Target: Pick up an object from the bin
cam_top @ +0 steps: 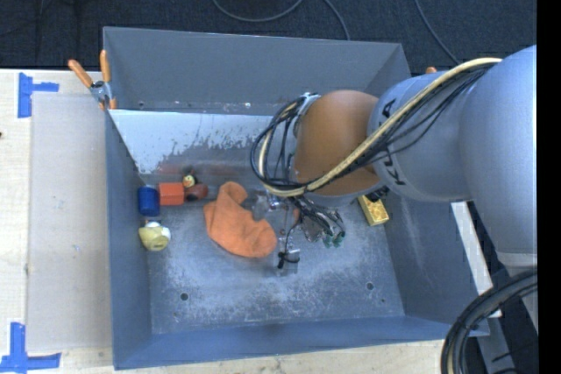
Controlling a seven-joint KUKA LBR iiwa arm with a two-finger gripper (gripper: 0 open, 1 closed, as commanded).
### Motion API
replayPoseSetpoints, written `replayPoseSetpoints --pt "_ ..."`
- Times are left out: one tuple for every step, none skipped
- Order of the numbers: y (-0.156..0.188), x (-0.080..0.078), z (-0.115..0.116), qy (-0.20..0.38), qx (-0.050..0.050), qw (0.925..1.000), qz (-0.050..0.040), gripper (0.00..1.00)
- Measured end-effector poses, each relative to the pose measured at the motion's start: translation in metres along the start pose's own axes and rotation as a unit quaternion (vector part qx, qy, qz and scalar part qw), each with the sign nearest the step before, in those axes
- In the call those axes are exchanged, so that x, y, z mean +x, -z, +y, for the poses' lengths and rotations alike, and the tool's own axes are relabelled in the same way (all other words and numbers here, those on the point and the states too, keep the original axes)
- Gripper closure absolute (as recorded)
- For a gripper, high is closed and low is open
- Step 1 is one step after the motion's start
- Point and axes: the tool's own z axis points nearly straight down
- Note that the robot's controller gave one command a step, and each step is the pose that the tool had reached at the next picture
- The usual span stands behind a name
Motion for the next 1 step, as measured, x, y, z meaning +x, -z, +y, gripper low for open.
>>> replayPoseSetpoints --pt "-0.0117 -0.0031 0.0121 0.007 0.001 0.9999 0.0071 0.00"
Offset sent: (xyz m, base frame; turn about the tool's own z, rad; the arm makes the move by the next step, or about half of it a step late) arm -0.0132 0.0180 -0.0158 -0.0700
